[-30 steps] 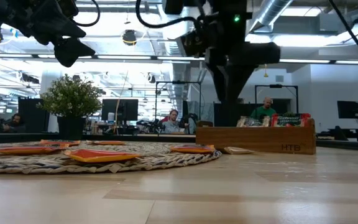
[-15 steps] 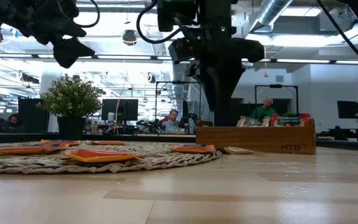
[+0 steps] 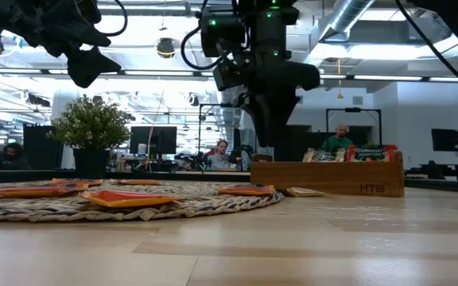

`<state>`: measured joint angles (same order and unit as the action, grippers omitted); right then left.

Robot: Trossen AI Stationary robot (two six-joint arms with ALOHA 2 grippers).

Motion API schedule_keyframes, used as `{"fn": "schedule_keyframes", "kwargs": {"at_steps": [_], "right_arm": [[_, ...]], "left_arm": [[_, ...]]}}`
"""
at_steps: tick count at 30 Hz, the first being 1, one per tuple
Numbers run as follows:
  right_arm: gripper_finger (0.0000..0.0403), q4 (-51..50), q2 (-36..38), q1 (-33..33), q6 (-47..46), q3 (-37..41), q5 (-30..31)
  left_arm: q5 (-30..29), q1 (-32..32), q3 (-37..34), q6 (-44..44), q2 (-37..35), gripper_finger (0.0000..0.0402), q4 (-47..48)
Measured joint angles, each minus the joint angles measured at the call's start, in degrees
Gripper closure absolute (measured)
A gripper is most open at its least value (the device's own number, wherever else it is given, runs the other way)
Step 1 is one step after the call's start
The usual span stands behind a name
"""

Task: Pick & Place Tea
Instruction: Put the brown tea bag into the middle section of the wooden organizer

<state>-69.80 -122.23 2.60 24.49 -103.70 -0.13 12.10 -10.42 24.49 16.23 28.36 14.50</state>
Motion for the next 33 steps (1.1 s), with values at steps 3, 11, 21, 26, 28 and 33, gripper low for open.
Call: {"fn": "schedule_keyframes", "kwargs": {"at_steps": [3,11,21,26,28,33], "right_arm": [[0.0278,0.0,0.0,0.4,0.0,0.0,0.0],[0.0278,2.0,0.0,-1.2,-0.5,2.2,-1.4],[0.0278,5.9,0.0,-0.5,-2.0,9.3,0.5],[0.0278,9.7,0.0,0.6,-2.0,11.9,0.6],[0.0278,9.4,0.0,0.9,-2.0,13.0,0.5],[0.0278,12.1,0.0,0.8,-2.0,15.2,1.6]], "left_arm": [[0.0,0.0,0.0,0.1,0.0,0.0161,0.0],[-0.4,0.0,0.0,0.4,0.0,0.0161,0.0],[-1.3,0.0,0.0,1.4,0.0,0.0161,0.0],[-1.7,0.0,0.0,2.6,0.0,0.0161,0.0],[-1.7,0.0,0.0,2.9,0.0,0.0161,-0.1],[-1.7,0.0,0.0,2.9,0.0,0.0161,-0.2]]}}
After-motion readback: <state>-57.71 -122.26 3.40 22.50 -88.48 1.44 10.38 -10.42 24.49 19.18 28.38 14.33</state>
